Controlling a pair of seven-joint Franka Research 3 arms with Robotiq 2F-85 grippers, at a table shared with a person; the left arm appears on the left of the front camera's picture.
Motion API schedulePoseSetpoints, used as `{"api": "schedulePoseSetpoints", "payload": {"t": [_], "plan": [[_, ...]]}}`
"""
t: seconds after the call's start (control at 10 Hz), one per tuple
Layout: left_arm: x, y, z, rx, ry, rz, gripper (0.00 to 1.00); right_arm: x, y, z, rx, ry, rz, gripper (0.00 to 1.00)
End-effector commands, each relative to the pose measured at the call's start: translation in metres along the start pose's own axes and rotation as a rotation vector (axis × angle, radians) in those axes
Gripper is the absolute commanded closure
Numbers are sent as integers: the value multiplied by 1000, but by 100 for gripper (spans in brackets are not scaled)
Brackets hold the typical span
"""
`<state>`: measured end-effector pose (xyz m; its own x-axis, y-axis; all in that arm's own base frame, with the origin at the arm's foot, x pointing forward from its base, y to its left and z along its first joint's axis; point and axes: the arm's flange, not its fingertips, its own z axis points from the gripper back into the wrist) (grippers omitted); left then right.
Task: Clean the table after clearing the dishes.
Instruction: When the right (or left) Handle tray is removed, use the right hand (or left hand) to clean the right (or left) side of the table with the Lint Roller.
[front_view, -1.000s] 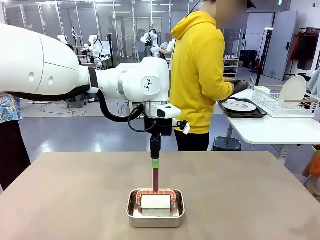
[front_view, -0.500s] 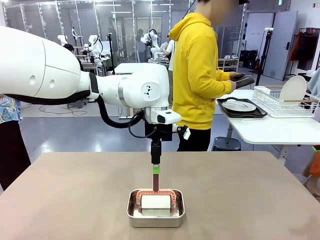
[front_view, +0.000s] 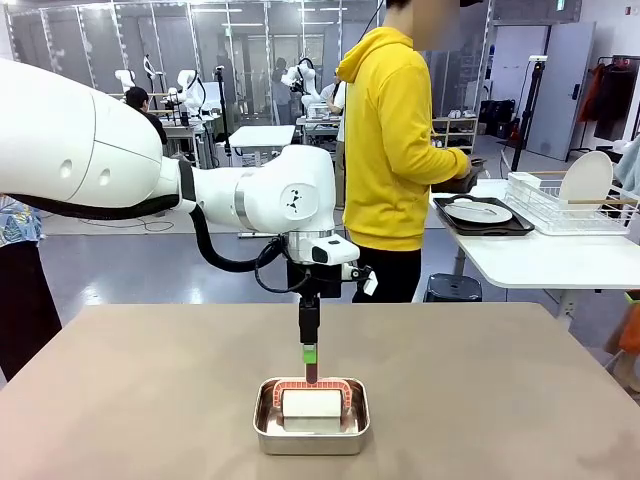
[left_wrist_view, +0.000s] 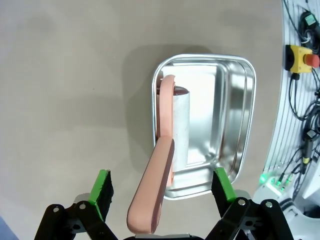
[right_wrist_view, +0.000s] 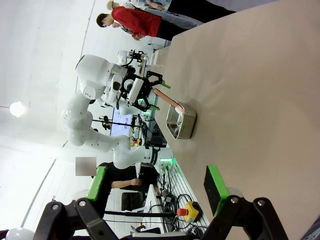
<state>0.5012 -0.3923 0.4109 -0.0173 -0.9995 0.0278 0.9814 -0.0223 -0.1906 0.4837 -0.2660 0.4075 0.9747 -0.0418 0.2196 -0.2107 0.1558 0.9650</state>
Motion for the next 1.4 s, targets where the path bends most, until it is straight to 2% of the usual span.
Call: {"api": "schedulePoseSetpoints", "payload": {"t": [0.0, 0.1, 0.3, 0.7, 1.2, 1.3], "plan": [[-8, -13, -4, 28, -56, -9, 0, -5, 5, -4, -5, 4, -3, 4], [-9, -14, -3, 41, -66, 1, 0, -5, 5, -4, -5, 4, -3, 4], [-8, -14, -4, 27, -44, -5, 10, -5, 5, -4, -5, 4, -3, 4], [-8, -16, -6, 16, -23, 6, 45, -5, 5, -4, -5, 4, -3, 4], [-8, -16, -4, 14, -17, 12, 94, -5, 5, -4, -5, 4, -3, 4], [-8, -16, -3, 16, -18, 12, 100, -5, 5, -4, -5, 4, -3, 4]]}}
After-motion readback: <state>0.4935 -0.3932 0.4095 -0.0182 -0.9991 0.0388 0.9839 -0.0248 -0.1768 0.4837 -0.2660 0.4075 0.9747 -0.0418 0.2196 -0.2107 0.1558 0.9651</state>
